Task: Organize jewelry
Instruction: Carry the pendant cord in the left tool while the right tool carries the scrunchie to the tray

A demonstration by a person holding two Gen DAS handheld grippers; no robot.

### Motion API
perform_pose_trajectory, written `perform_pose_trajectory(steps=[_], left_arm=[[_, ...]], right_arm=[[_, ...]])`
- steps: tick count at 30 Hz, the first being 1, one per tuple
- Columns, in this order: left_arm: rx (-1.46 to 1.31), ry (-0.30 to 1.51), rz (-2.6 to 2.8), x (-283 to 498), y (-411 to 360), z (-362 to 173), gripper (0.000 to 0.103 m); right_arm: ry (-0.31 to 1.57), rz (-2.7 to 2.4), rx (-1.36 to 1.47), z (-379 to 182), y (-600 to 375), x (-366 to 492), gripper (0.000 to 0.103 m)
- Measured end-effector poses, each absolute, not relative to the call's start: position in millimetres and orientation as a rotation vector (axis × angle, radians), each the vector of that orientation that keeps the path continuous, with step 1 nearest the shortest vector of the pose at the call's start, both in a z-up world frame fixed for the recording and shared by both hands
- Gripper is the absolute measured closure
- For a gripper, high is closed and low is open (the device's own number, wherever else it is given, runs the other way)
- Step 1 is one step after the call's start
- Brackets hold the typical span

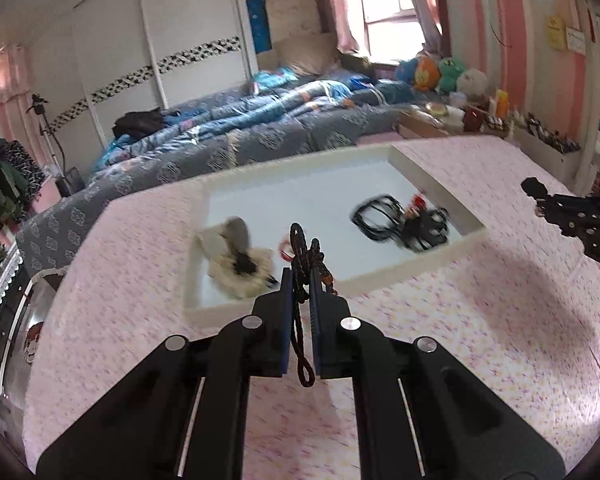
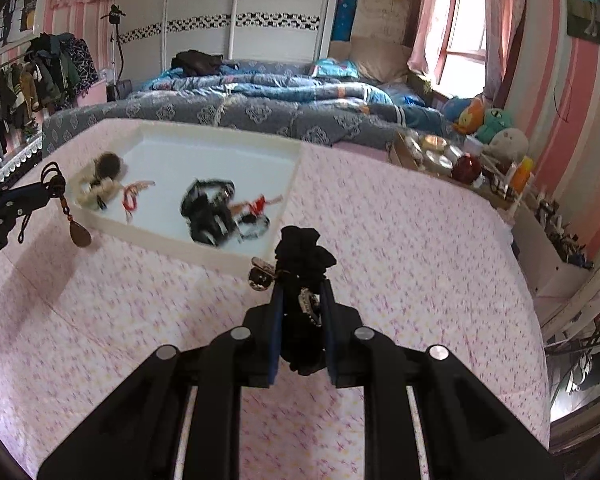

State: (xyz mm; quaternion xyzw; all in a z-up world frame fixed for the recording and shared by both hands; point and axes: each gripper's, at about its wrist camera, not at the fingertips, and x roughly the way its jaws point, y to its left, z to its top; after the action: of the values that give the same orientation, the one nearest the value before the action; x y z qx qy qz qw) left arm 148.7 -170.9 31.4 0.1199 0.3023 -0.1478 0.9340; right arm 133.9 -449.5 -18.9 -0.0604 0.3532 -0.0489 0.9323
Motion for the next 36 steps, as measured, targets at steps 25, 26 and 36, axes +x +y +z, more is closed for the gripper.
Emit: perform_pose_trajectory(steps=[25, 26, 36], left_arm=[[0.162, 0.583, -0.285, 250, -159, 69, 0.097], [0.161, 0.584, -0.289, 255, -161, 67, 0.097], [0.169, 0.654, -0.326, 288, -182, 14, 0.097]], right_arm=[[0.633, 0.049, -0.086, 27, -383, 234, 0.085], [0.639, 0.053, -0.086, 24, -381, 240, 0.085], [0.751, 0.067, -0.060, -45, -378, 294, 0.086]])
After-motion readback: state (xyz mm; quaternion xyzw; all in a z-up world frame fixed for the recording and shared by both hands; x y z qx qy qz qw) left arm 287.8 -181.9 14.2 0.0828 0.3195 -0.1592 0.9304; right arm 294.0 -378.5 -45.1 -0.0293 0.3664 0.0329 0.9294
